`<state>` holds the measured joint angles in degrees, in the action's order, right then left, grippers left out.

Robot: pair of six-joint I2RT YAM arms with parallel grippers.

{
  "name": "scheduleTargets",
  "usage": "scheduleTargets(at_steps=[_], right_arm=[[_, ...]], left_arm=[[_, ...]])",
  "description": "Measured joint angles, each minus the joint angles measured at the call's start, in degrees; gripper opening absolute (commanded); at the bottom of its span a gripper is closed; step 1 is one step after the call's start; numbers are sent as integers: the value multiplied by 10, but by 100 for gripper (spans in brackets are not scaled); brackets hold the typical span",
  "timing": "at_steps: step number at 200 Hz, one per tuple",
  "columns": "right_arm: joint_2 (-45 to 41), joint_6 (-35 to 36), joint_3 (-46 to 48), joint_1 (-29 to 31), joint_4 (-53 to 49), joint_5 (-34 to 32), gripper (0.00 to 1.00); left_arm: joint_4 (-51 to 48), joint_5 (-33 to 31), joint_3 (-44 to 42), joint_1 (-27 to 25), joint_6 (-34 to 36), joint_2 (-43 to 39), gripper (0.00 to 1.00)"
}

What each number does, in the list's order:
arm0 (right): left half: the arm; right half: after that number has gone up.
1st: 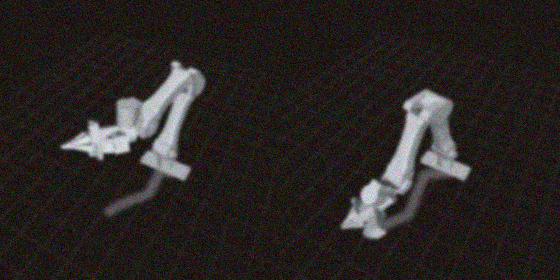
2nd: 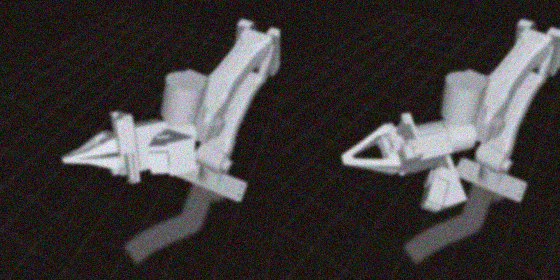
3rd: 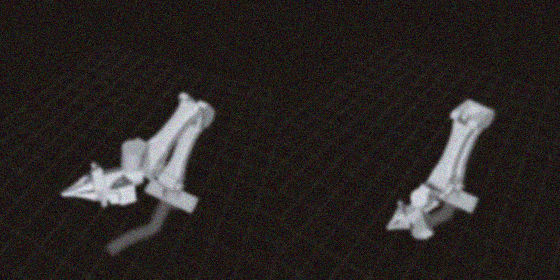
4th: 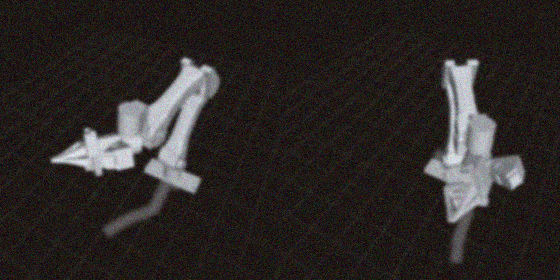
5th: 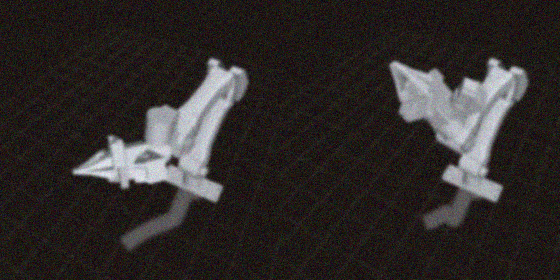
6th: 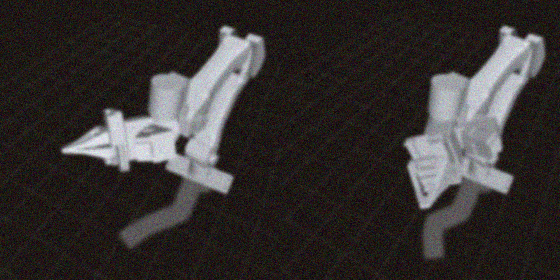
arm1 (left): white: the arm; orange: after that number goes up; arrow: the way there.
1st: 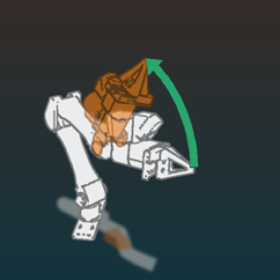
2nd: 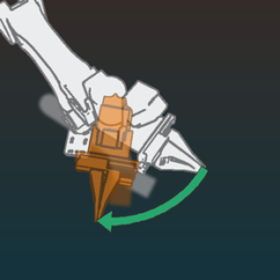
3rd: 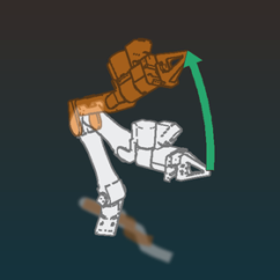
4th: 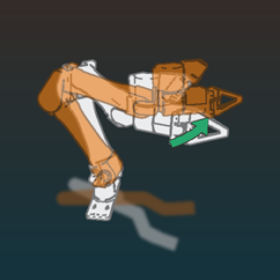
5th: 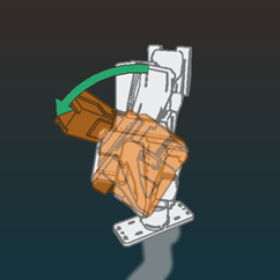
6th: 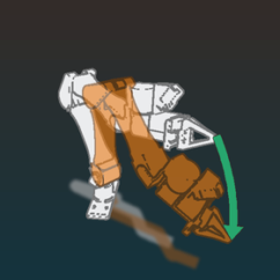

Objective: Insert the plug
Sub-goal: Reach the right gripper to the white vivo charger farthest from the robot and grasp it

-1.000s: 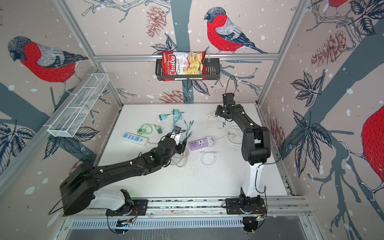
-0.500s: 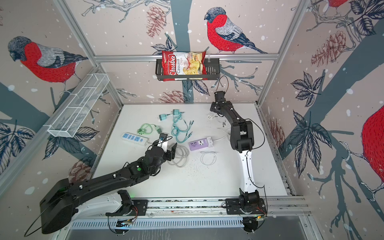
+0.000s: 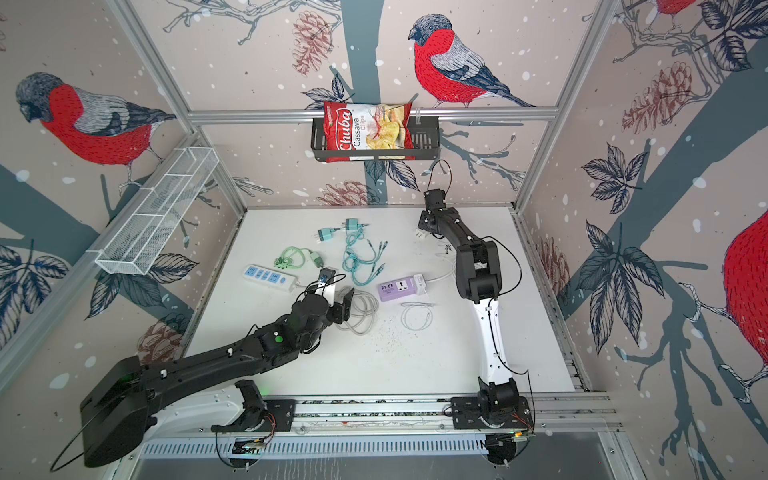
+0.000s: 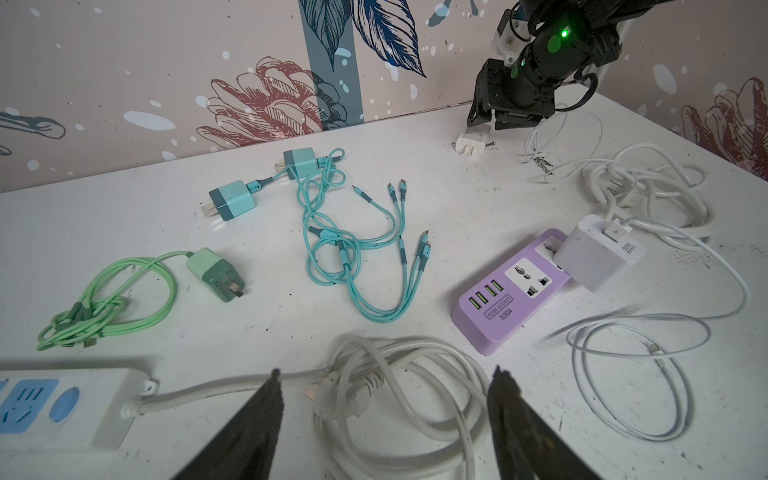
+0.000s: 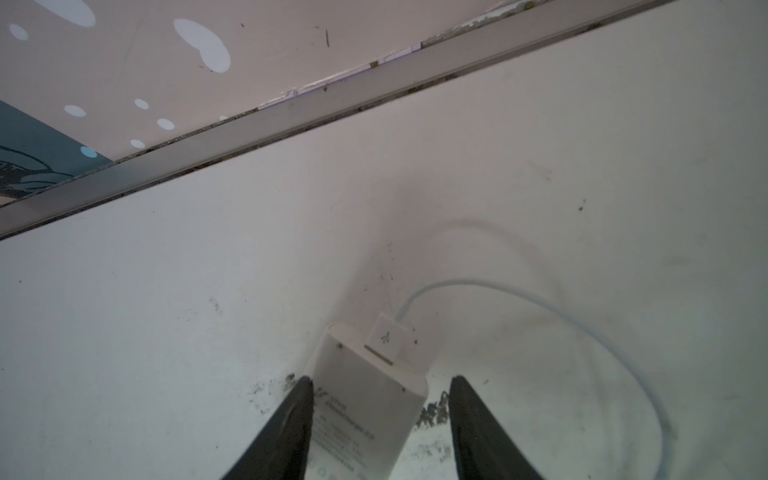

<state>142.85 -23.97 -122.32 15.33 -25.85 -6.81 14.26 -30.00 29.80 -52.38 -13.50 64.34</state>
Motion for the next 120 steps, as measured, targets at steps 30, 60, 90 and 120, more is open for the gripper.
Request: scheduleTargets(at_steps=[30, 60, 90, 120], right_arm=[[1, -3, 0, 0, 5, 14, 54], [9, -10, 0, 0, 14, 35, 54], [18, -19, 0, -4, 30, 61, 54], [26, -31, -1, -6, 42, 81, 54]], left_arm=[[1, 0, -1, 0, 0, 17, 76], [7, 0, -7, 0, 0, 21, 77], [18, 0, -12, 0, 0, 21, 77], [22, 0, -18, 0, 0, 18, 77]])
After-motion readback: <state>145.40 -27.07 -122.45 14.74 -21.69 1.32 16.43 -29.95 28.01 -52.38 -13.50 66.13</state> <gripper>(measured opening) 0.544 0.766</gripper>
